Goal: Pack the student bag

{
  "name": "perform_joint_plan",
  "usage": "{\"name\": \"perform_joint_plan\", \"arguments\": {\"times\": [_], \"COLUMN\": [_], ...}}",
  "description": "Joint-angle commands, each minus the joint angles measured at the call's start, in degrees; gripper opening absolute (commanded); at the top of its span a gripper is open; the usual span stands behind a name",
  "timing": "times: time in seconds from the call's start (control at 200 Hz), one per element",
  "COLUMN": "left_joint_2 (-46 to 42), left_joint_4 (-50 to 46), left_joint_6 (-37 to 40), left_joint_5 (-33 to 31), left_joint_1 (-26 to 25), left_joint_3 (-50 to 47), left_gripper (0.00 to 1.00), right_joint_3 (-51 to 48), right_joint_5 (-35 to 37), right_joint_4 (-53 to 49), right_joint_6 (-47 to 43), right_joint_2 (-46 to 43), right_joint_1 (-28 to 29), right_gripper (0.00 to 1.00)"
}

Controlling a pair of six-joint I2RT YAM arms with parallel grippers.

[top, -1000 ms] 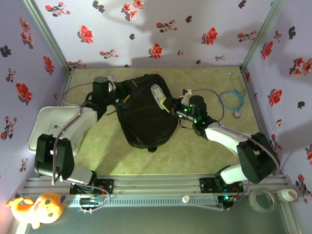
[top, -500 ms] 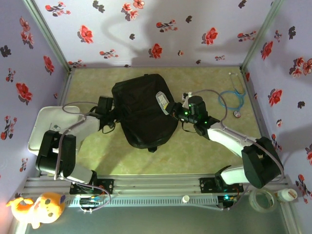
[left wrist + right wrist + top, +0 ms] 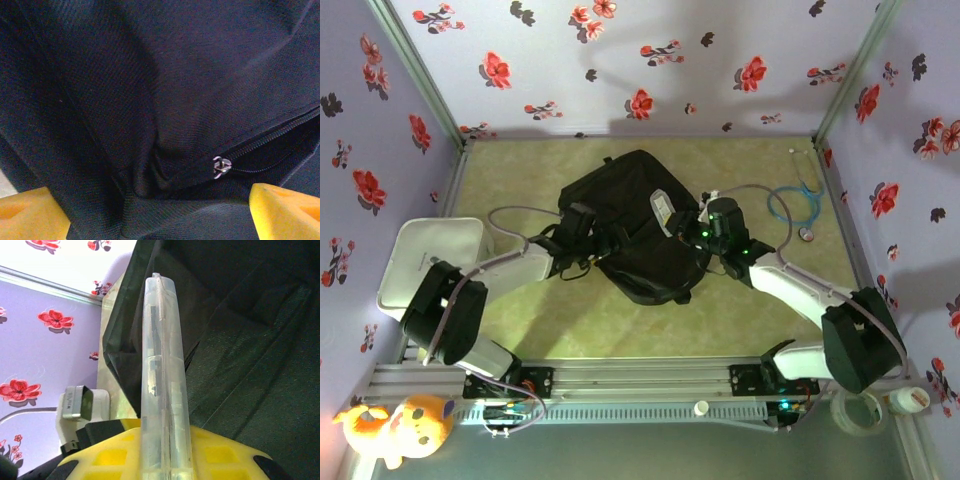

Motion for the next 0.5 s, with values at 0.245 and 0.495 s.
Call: {"name": "perform_joint_plan", "arguments": {"times": [0.245, 0.495], "left_joint_2": [2.0, 15.5], "left_joint_4": [-28.3, -31.4], "left_joint_6": [30.3, 39.0], "left_joint_5": [-12.6, -15.0], "left_joint_1": [-2.4, -2.3], "left_joint_3": [22.7, 36.0], "left_gripper": [0.8, 0.59], "right_joint_3": [-0.8, -1.6], "right_joint_5": [-1.9, -8.5], "right_joint_4": [2.6, 6.9], "right_joint_6": [-2.9, 0.6], "right_joint_2": [-2.4, 1.3], "right_joint_1": [-1.3, -0.8], "right_gripper": [0.19, 0.18]}}
